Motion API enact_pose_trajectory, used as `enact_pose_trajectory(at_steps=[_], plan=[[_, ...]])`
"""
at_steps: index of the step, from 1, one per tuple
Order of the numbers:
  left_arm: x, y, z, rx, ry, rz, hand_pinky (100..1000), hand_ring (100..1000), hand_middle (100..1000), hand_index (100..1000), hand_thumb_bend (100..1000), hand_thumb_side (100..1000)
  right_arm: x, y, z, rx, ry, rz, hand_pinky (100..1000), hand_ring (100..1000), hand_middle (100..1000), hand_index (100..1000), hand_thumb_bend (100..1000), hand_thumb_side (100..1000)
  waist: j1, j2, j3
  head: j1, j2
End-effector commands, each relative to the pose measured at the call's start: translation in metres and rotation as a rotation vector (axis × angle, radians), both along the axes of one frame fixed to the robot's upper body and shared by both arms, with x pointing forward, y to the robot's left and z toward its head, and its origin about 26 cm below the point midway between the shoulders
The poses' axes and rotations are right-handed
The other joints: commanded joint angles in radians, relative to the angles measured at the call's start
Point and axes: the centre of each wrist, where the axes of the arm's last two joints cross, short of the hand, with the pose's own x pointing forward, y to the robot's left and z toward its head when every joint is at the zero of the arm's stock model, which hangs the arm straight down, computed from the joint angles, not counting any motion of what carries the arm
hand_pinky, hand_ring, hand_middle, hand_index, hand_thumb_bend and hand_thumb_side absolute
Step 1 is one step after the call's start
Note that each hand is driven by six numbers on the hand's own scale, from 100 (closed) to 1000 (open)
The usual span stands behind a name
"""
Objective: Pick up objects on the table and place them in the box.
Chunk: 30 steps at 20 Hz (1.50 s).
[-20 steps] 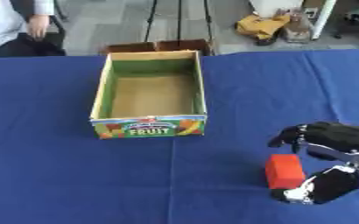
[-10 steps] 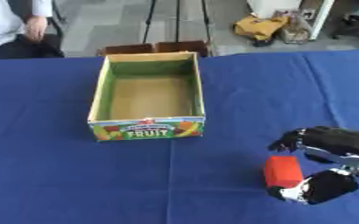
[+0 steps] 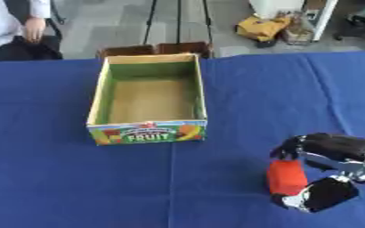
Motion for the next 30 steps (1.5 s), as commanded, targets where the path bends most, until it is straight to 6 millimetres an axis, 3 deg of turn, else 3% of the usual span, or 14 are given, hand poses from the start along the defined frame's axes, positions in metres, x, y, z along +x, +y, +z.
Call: enact_pose_trajectory(at_steps=[1, 7, 11, 16, 21, 26, 29, 30], plan=[[-0.0028, -0.0017, 0.0085, 0.012, -0.029, -0.012, 885, 923, 889, 1000, 181, 1000, -0.0019, 0.0007, 0.0070, -0.019, -0.005, -0.003, 419, 789, 788, 921, 333, 585, 0.004, 0.000, 0.001, -0.003, -0.012], [-0.0026, -0.0024, 0.0090, 0.006, -0.034, -0.015, 885, 923, 889, 1000, 168, 1000, -0.0019, 0.0000, 0.0078, -0.022, -0.021, -0.034, 406, 785, 788, 912, 249, 544, 0.007, 0.003, 0.004, -0.009, -0.013], [-0.0026, -0.0025, 0.0086, 0.002, -0.034, -0.016, 882, 923, 889, 1000, 164, 1000, -0.0025, -0.0013, 0.0071, -0.047, -0.033, -0.056, 471, 850, 831, 924, 271, 545, 0.008, 0.006, 0.005, -0.013, -0.012], [-0.0025, -0.0027, 0.0087, -0.002, -0.037, -0.018, 877, 922, 889, 1000, 159, 1000, -0.0032, -0.0030, 0.0055, -0.086, -0.010, -0.072, 492, 873, 852, 942, 374, 598, 0.009, 0.009, 0.004, -0.018, -0.012], [-0.0025, -0.0030, 0.0088, -0.004, -0.038, -0.020, 876, 921, 888, 1000, 154, 1000, -0.0026, -0.0042, 0.0056, -0.114, 0.009, -0.078, 490, 874, 848, 939, 388, 590, 0.011, 0.011, 0.004, -0.023, -0.011], [-0.0023, -0.0038, 0.0094, -0.005, -0.040, -0.024, 874, 921, 888, 1000, 148, 1000, -0.0017, -0.0058, 0.0064, -0.119, 0.007, -0.092, 467, 838, 815, 920, 341, 558, 0.012, 0.013, 0.003, -0.025, -0.011], [-0.0023, -0.0041, 0.0099, -0.006, -0.041, -0.025, 874, 921, 889, 999, 145, 1000, -0.0011, -0.0065, 0.0065, -0.117, -0.010, -0.102, 430, 783, 774, 897, 299, 526, 0.013, 0.015, 0.003, -0.028, -0.013], [-0.0023, -0.0043, 0.0100, -0.006, -0.042, -0.026, 874, 921, 889, 998, 143, 1000, -0.0008, -0.0066, 0.0066, -0.116, -0.019, -0.103, 389, 739, 747, 873, 249, 476, 0.013, 0.016, 0.004, -0.029, -0.013]])
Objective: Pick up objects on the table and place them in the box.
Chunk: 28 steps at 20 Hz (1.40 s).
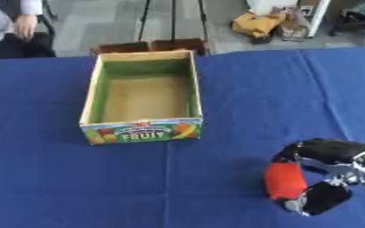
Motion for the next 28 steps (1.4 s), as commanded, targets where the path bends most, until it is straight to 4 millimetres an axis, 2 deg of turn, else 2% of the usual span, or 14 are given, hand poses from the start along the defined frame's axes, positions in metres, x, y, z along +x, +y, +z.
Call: enact_pose_trajectory(at_steps=[1, 2, 4, 6, 12, 15, 16, 17, 18, 22, 28], plan=[[-0.003, -0.002, 0.009, 0.013, -0.033, -0.010, 874, 921, 889, 998, 143, 1000, 0.001, -0.004, 0.010, -0.031, -0.053, -0.017, 385, 735, 745, 871, 245, 471, 0.013, 0.002, 0.001, -0.005, -0.010], [-0.003, -0.002, 0.009, 0.013, -0.033, -0.011, 874, 921, 890, 998, 143, 1000, 0.001, -0.004, 0.009, -0.030, -0.059, -0.018, 377, 725, 740, 865, 237, 462, 0.013, 0.002, 0.002, -0.006, -0.010], [-0.003, -0.002, 0.009, 0.014, -0.034, -0.011, 874, 924, 890, 997, 141, 1000, 0.002, -0.005, 0.010, -0.037, -0.085, -0.025, 341, 692, 728, 838, 213, 390, 0.013, 0.003, 0.004, -0.009, -0.009], [-0.003, -0.003, 0.009, 0.014, -0.035, -0.012, 873, 924, 890, 994, 140, 1000, 0.003, -0.008, 0.007, -0.052, -0.103, -0.035, 338, 680, 726, 831, 226, 364, 0.013, 0.005, 0.006, -0.012, -0.009], [-0.003, -0.003, 0.009, 0.010, -0.038, -0.013, 872, 924, 889, 994, 137, 1000, 0.005, -0.008, 0.004, -0.059, -0.108, -0.017, 325, 658, 707, 799, 254, 334, 0.012, 0.005, 0.008, -0.017, -0.007], [-0.003, -0.003, 0.009, 0.007, -0.040, -0.012, 871, 924, 889, 993, 131, 1000, 0.006, -0.008, 0.003, -0.071, -0.106, -0.008, 303, 628, 661, 764, 267, 332, 0.011, 0.006, 0.009, -0.020, -0.009], [-0.003, -0.003, 0.009, 0.006, -0.040, -0.013, 871, 923, 889, 993, 128, 1000, 0.006, -0.008, 0.003, -0.072, -0.108, -0.007, 260, 589, 601, 708, 268, 331, 0.011, 0.006, 0.009, -0.020, -0.009], [-0.003, -0.003, 0.009, 0.005, -0.040, -0.013, 871, 923, 889, 993, 127, 1000, 0.006, -0.007, 0.003, -0.069, -0.115, -0.005, 254, 583, 594, 700, 267, 330, 0.011, 0.006, 0.009, -0.020, -0.010], [-0.003, -0.003, 0.009, 0.004, -0.040, -0.014, 870, 923, 889, 993, 122, 1000, 0.007, -0.007, 0.004, -0.064, -0.125, -0.004, 220, 547, 556, 654, 263, 326, 0.011, 0.006, 0.010, -0.020, -0.010], [-0.003, -0.003, 0.008, 0.002, -0.037, -0.013, 869, 923, 889, 992, 118, 1000, 0.006, -0.003, 0.010, -0.020, -0.197, -0.002, 140, 488, 492, 572, 203, 308, 0.009, 0.006, 0.009, -0.018, -0.010], [-0.003, -0.003, 0.008, 0.005, -0.038, -0.010, 869, 923, 889, 992, 116, 1000, 0.002, 0.003, 0.025, 0.024, -0.300, 0.008, 100, 453, 454, 518, 108, 268, 0.002, 0.001, 0.005, -0.014, -0.013]])
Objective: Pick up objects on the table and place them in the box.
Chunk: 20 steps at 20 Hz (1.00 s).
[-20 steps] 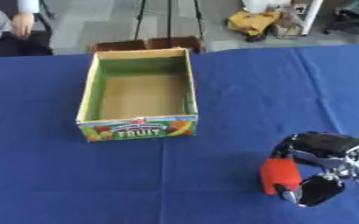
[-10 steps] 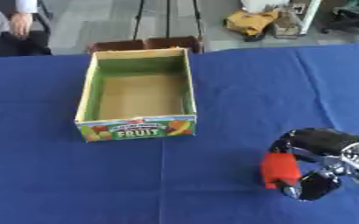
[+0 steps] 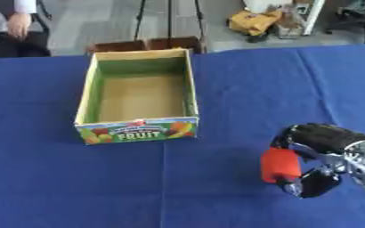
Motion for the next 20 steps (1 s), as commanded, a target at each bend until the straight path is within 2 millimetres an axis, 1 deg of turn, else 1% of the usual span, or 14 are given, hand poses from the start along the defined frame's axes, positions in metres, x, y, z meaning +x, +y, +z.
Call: enact_pose_trajectory(at_steps=[1, 6, 10, 14, 20], plan=[[-0.003, -0.001, 0.007, 0.012, -0.028, -0.005, 869, 923, 889, 992, 115, 1000, -0.003, 0.002, 0.022, -0.003, -0.090, 0.012, 100, 448, 449, 511, 104, 267, 0.001, -0.006, -0.002, 0.004, -0.010], [-0.003, -0.001, 0.007, 0.015, -0.031, -0.003, 868, 923, 889, 993, 113, 1000, -0.001, 0.003, 0.037, 0.020, -0.177, 0.039, 100, 429, 430, 487, 100, 259, -0.007, -0.011, -0.001, 0.009, -0.016], [-0.003, -0.002, 0.008, 0.018, -0.035, -0.008, 867, 922, 888, 992, 113, 1000, 0.001, 0.007, 0.058, 0.029, -0.279, 0.076, 100, 421, 418, 475, 100, 252, -0.015, -0.015, 0.004, 0.012, -0.020], [-0.002, -0.005, 0.009, 0.016, -0.043, -0.023, 867, 922, 888, 992, 115, 1000, 0.003, 0.018, 0.082, 0.034, -0.364, 0.118, 100, 416, 415, 472, 100, 250, -0.024, -0.017, 0.017, 0.010, -0.026], [-0.002, -0.009, 0.012, 0.012, -0.059, -0.041, 867, 922, 888, 992, 116, 1000, 0.006, 0.039, 0.118, 0.088, -0.469, 0.141, 100, 401, 404, 467, 100, 250, -0.030, -0.009, 0.048, -0.007, -0.052]])
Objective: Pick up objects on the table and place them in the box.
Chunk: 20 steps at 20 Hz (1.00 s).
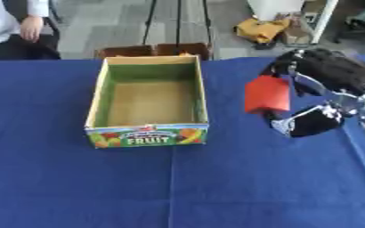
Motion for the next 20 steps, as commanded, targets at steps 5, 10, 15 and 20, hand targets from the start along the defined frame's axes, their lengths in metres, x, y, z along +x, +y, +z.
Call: enact_pose_trajectory(at_steps=[5, 10, 15, 20], plan=[[-0.002, -0.006, 0.011, 0.010, -0.043, -0.028, 867, 922, 888, 992, 115, 1000, 0.019, 0.017, 0.040, 0.083, -0.109, 0.013, 100, 384, 395, 461, 100, 241, -0.018, 0.005, 0.029, -0.024, -0.029], [-0.002, -0.010, 0.014, 0.004, -0.060, -0.048, 867, 922, 888, 992, 116, 1000, 0.050, 0.029, 0.058, 0.116, -0.151, 0.019, 100, 377, 390, 458, 100, 245, -0.025, 0.024, 0.052, -0.030, -0.032], [-0.001, -0.015, 0.019, -0.006, -0.080, -0.072, 865, 922, 887, 992, 114, 1000, 0.085, 0.042, 0.062, 0.132, -0.153, 0.007, 100, 377, 388, 455, 100, 253, -0.036, 0.045, 0.082, -0.042, -0.052], [-0.001, -0.019, 0.022, -0.017, -0.090, -0.094, 864, 922, 887, 992, 114, 1000, 0.117, 0.054, 0.051, 0.144, -0.110, -0.009, 100, 377, 387, 454, 100, 272, -0.039, 0.061, 0.107, -0.062, -0.072]])
